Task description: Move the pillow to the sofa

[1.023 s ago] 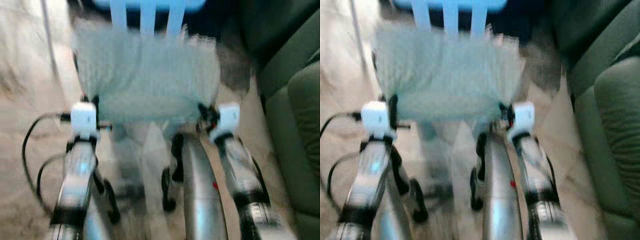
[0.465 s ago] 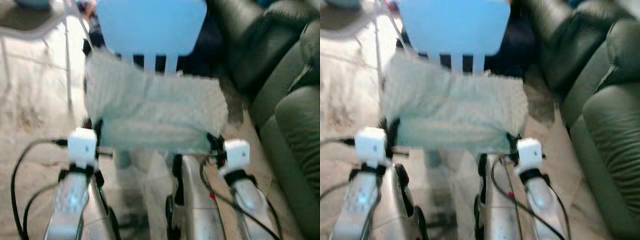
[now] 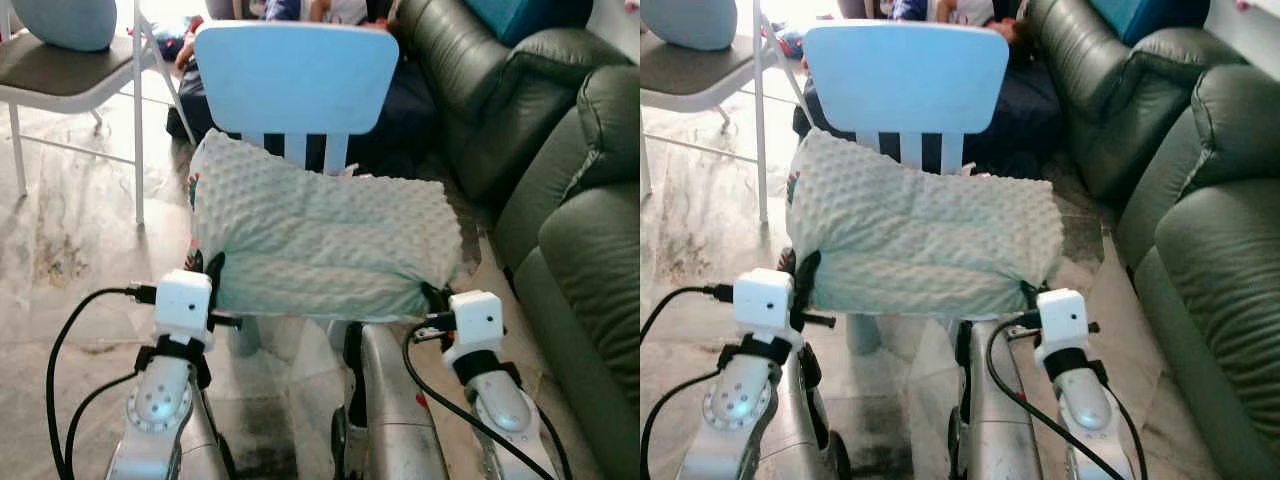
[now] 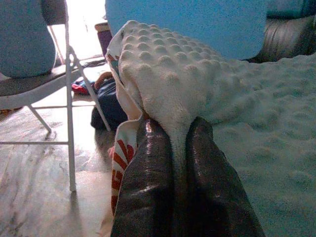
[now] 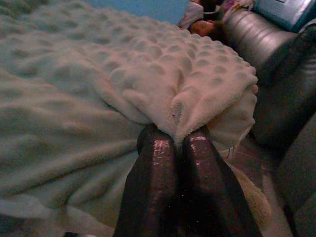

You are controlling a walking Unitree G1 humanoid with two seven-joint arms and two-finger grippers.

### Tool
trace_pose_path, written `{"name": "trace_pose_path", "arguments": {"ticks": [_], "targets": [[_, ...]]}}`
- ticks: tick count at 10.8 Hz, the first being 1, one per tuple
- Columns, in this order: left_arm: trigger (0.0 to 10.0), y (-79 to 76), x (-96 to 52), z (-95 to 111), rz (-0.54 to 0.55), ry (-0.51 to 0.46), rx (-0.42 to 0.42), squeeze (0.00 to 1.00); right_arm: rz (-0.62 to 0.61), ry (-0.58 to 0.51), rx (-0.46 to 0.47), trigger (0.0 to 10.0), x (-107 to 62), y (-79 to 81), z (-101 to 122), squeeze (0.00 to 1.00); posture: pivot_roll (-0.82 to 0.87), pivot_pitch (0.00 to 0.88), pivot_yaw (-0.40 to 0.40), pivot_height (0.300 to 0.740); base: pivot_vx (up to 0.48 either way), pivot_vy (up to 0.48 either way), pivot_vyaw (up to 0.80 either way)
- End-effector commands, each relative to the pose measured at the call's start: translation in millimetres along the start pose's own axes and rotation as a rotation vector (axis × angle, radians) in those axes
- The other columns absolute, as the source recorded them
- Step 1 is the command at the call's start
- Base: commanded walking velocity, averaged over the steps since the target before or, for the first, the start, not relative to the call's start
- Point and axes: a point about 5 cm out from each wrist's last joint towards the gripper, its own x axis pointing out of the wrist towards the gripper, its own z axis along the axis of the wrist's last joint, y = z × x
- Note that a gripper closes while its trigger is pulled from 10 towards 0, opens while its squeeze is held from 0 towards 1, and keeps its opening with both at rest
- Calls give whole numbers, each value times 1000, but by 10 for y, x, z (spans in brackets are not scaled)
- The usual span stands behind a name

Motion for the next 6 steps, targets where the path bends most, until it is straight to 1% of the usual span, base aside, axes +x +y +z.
{"name": "trace_pose_path", "arguments": {"ticks": [1,2,3,5,6], "targets": [[10000,-60,26,-3,-19,9,-4,0,4,-53,3,10000,50,-6,146,0,-10,9,-83,511,0,0,0],[10000,-68,33,-20,-18,22,-11,0,0,-50,13,10000,62,-12,149,0,-12,5,-83,526,0,0,0],[10000,-101,55,-53,-46,47,-44,0,4,-47,27,10000,73,-11,151,0,-14,7,-81,546,0,0,0],[10000,-104,84,-77,-36,57,-33,0,10,-49,26,10000,92,-15,165,0,-18,7,-81,581,0,0,0],[10000,-115,97,-95,-38,65,-31,0,3,-44,-26,10000,100,-10,172,0,-22,5,-81,591,0,0,0]]}}
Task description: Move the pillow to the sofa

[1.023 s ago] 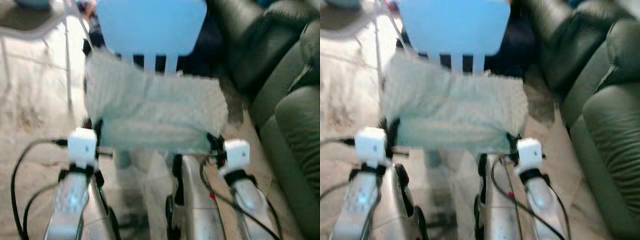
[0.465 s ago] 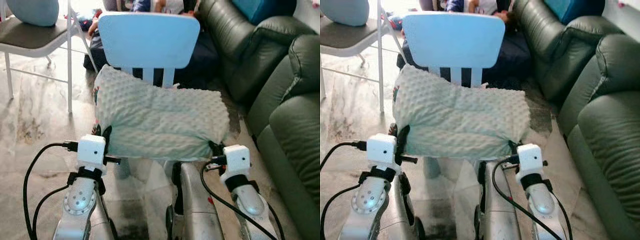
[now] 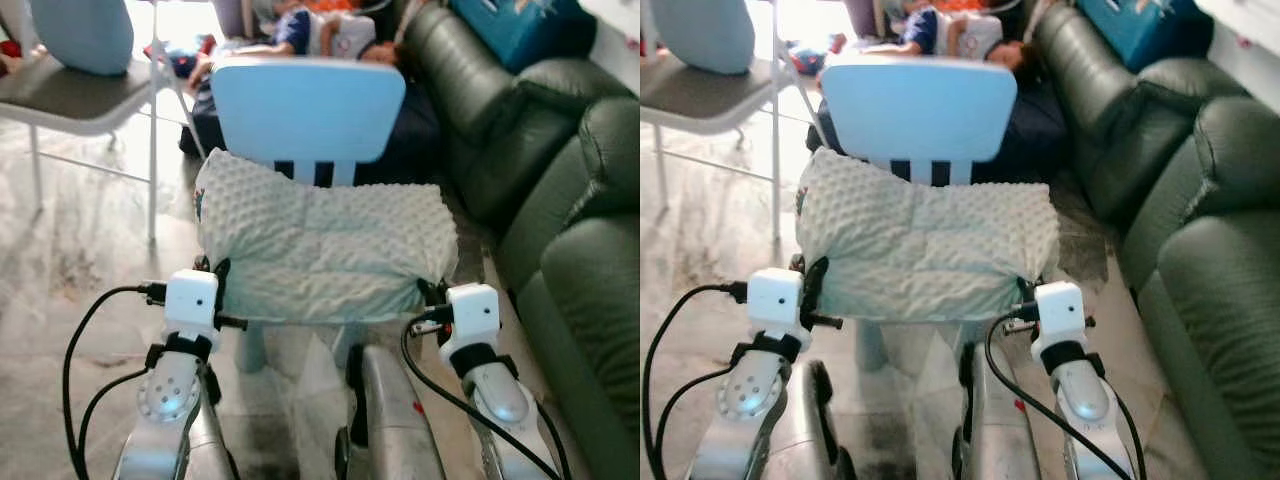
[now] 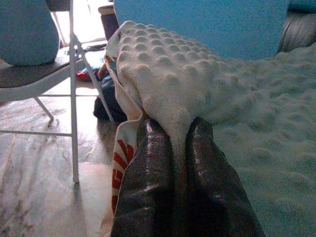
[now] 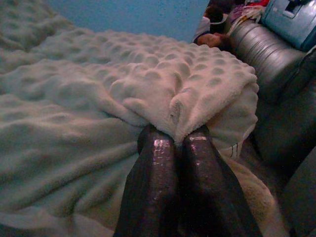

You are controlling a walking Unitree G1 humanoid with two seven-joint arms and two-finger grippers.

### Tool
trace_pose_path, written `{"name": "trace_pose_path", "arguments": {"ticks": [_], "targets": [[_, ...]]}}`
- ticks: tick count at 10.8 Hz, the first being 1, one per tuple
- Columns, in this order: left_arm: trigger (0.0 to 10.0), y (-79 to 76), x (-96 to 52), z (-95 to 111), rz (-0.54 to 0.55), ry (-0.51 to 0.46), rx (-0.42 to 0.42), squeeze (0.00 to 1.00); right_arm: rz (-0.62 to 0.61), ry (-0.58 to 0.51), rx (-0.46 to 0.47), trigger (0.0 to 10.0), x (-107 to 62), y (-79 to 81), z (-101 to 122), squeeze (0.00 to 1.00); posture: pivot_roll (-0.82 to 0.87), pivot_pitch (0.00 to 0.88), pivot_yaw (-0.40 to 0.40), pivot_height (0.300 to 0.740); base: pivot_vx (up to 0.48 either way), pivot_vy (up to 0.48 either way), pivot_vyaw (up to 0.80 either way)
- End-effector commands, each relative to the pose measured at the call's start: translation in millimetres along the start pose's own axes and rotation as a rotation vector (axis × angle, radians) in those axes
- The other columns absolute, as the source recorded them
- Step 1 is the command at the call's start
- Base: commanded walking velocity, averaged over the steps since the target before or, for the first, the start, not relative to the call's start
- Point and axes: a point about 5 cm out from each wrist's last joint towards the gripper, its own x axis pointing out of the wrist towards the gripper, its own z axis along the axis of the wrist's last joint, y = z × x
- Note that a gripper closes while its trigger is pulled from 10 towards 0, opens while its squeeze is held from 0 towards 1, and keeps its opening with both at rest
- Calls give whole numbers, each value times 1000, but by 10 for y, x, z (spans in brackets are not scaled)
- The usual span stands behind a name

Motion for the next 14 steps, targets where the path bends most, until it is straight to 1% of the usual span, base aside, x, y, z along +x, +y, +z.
{"name": "trace_pose_path", "arguments": {"ticks": [1,3,4,5,10,12,14], "targets": [[10000,-49,35,17,-18,-7,7,0,-2,-30,-7,10000,25,17,94,0,-25,6,-81,591,0,0,0],[10000,-65,41,12,-20,-6,6,0,17,-47,18,10000,4,13,117,0,-28,6,-81,596,0,0,0],[10000,-84,43,11,-35,-4,-3,0,2,-43,20,10000,23,-22,127,0,-29,8,-80,616,0,0,0],[10000,-96,41,16,-44,-9,-2,0,-3,-42,21,10000,27,-29,126,0,-30,9,-80,621,0,0,0],[10000,-143,63,-16,-50,8,11,0,-23,-31,43,10000,47,-46,127,0,-37,11,-78,686,0,0,0],[10000,-185,57,-27,-66,18,-2,0,-26,-30,47,10000,47,-51,134,0,-41,14,-77,711,0,0,0],[10000,-170,60,-34,-63,25,-6,0,-28,-20,57,10000,39,-56,123,0,-42,19,-76,740,0,0,0]]}}
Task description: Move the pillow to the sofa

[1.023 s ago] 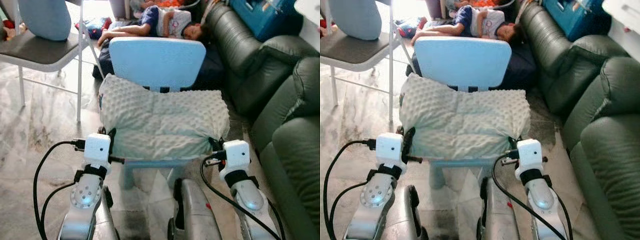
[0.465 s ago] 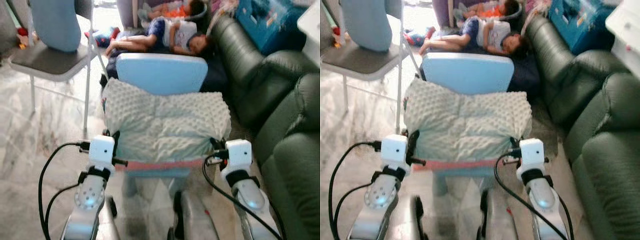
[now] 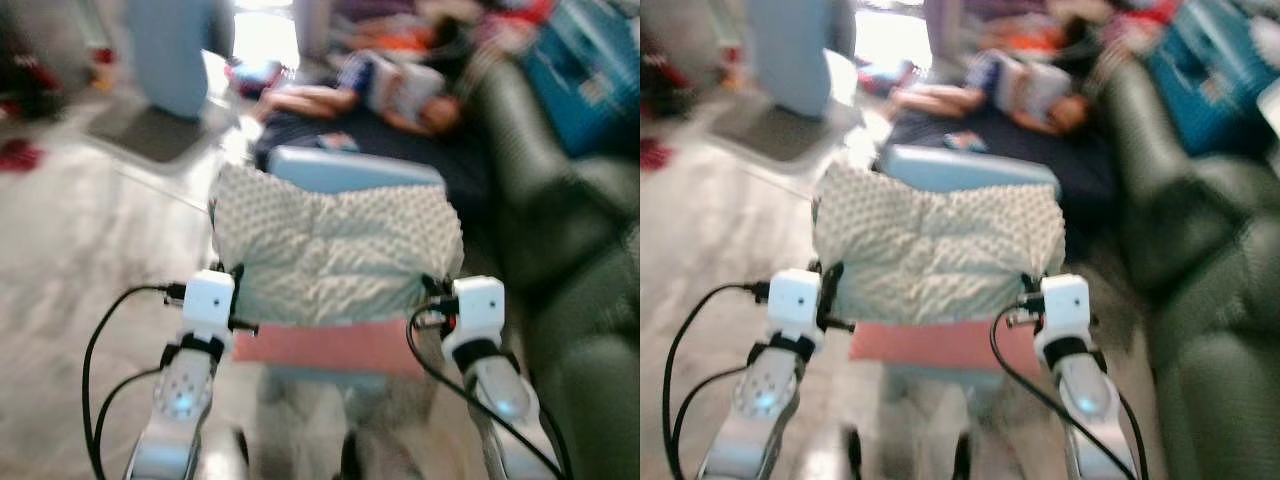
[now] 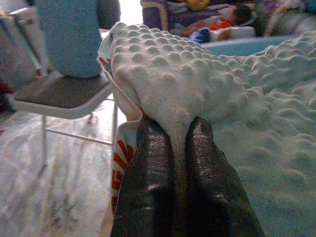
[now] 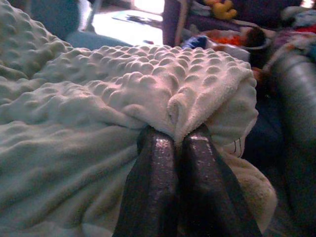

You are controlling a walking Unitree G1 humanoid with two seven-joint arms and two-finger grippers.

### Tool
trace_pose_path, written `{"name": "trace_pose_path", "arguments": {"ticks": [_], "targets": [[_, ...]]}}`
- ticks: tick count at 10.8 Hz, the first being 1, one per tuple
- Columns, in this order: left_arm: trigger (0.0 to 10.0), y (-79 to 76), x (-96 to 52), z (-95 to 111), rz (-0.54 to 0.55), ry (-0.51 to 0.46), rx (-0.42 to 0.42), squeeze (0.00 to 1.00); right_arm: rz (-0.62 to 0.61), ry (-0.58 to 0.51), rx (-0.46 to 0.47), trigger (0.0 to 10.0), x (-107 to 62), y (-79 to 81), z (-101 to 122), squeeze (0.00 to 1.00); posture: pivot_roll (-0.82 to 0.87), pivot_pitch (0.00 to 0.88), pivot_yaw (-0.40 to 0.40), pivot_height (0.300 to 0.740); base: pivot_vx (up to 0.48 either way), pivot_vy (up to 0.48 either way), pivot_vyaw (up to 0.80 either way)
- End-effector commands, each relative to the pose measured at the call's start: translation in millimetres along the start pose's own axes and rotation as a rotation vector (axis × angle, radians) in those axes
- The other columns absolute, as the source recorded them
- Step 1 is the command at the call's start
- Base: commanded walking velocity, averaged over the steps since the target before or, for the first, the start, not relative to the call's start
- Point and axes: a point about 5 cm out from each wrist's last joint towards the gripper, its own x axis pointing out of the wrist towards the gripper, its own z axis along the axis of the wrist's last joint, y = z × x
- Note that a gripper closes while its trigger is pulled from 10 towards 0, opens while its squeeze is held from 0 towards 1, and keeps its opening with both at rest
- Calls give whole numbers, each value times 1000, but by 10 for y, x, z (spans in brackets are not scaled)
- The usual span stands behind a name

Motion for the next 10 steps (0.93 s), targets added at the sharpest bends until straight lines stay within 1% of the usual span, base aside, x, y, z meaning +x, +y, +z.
{"name": "trace_pose_path", "arguments": {"ticks": [1,2,5,6,8,10], "targets": [[10000,-41,15,39,-28,-16,-5,0,-9,-33,11,10000,7,-2,88,0,-43,20,-75,740,0,0,0],[10000,-47,14,38,-31,-15,-12,0,-10,-30,16,10000,4,9,83,0,-45,21,-76,740,0,0,0],[10000,-76,10,40,-46,-14,-5,0,-4,-36,-15,10000,-6,-15,97,0,-49,25,-75,740,0,0,0],[10000,-81,9,40,-53,-13,-11,0,-17,-29,6,10000,-9,-13,89,0,-50,28,-73,740,0,0,0],[10000,-87,11,36,-64,-7,-11,0,-28,-4,20,10000,-6,-6,48,0,-49,30,-71,740,0,0,0],[10000,-91,18,31,-71,1,-10,0,-41,4,19,10000,2,-20,39,0,-48,29,-68,740,-300,0,-769]]}}
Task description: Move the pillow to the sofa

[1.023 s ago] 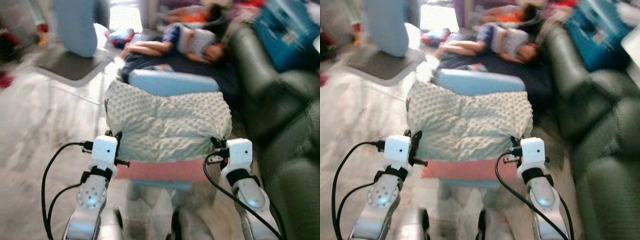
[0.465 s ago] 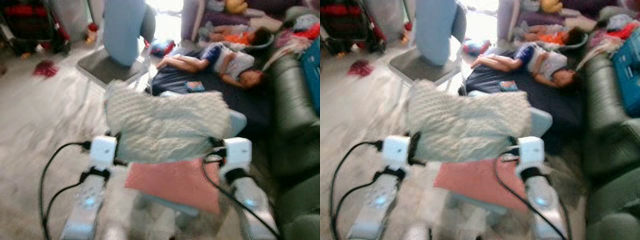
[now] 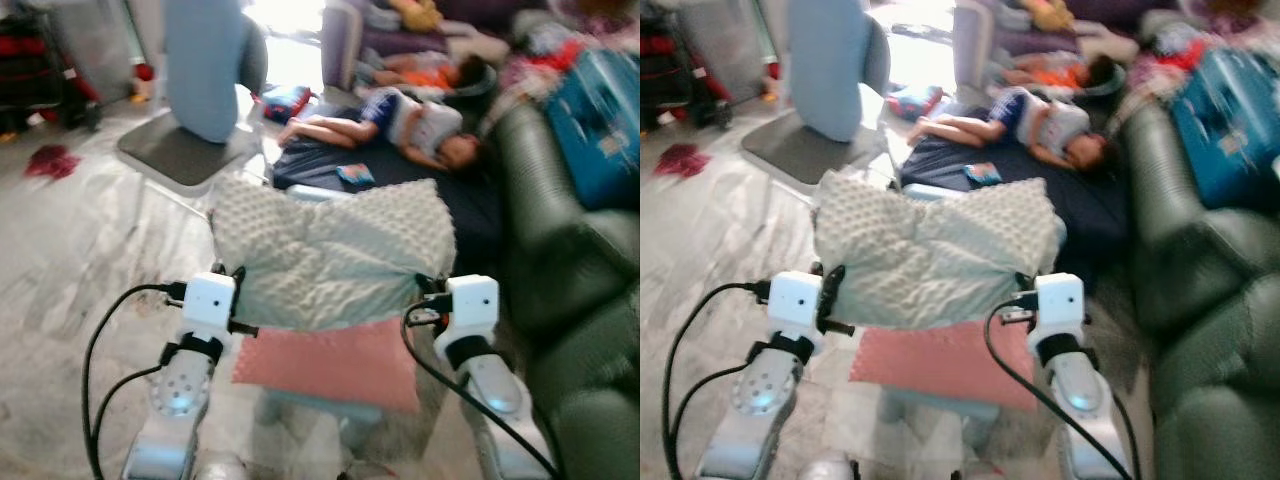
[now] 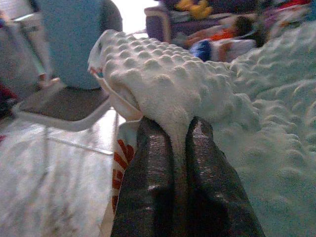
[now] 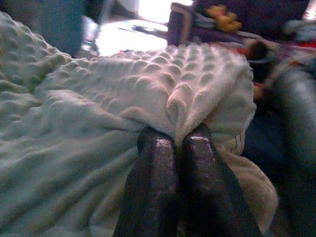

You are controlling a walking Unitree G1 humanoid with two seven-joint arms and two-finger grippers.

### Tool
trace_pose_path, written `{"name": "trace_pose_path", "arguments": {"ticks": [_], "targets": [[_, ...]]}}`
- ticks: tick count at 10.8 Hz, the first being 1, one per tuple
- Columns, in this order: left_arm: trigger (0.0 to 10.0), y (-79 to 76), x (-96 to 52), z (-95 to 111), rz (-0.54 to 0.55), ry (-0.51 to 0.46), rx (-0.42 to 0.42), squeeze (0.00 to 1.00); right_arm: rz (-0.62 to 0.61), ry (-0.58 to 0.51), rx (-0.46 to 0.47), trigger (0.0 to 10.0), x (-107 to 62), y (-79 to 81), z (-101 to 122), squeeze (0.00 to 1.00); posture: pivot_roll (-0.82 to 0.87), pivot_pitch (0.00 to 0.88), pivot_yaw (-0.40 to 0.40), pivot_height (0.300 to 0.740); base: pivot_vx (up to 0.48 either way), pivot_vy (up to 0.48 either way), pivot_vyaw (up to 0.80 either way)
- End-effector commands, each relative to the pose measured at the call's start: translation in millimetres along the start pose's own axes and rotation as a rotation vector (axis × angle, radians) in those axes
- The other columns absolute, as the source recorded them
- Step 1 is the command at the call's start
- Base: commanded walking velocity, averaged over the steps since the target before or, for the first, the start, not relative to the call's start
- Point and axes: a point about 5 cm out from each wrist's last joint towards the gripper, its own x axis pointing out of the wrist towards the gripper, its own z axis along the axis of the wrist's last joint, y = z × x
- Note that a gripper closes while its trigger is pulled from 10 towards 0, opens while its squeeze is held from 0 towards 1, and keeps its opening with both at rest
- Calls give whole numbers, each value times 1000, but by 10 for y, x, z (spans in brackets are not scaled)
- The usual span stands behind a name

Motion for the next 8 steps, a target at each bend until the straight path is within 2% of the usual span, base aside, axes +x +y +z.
{"name": "trace_pose_path", "arguments": {"ticks": [1,4,8], "targets": [[10000,-42,13,29,-19,-8,-4,0,-17,-9,6,10000,-3,-36,22,0,-48,31,-68,740,-322,0,-725],[10000,-36,14,24,-20,-2,-6,0,-19,-6,10,10000,-8,-4,15,0,-48,33,-65,740,-321,0,0],[10000,-56,16,10,-34,8,-10,0,-36,4,0,10000,-1,-37,10,0,-54,35,-65,740,-326,0,0]]}}
